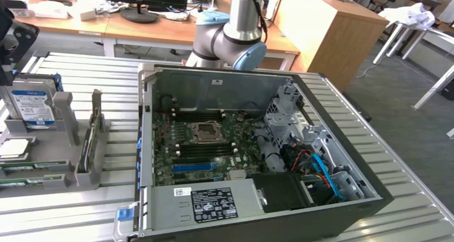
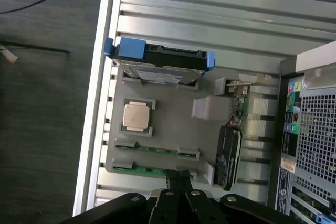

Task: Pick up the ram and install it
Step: 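Pick up the ram and move it above insertion slot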

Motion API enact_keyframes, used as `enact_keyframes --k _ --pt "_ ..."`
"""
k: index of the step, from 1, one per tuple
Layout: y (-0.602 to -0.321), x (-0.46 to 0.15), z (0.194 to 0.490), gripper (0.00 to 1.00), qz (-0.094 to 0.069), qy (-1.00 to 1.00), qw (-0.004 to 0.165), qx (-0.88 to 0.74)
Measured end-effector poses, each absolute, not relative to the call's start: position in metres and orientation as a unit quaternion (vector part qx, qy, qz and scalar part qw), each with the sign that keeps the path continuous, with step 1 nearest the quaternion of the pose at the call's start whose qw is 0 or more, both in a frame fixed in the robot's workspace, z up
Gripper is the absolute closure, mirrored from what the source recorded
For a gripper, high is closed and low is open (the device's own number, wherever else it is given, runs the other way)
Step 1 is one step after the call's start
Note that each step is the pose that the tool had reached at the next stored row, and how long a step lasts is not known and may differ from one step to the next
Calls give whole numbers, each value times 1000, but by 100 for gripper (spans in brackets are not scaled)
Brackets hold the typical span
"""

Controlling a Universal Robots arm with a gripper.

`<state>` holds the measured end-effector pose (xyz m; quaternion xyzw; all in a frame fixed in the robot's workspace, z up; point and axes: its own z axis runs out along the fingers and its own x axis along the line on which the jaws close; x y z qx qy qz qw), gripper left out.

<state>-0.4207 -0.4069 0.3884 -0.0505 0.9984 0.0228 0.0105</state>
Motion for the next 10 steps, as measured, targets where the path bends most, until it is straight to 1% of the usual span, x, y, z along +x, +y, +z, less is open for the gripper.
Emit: enact_keyframes --k 10 --pt "-407 -421 388 89 23 996 10 -87"
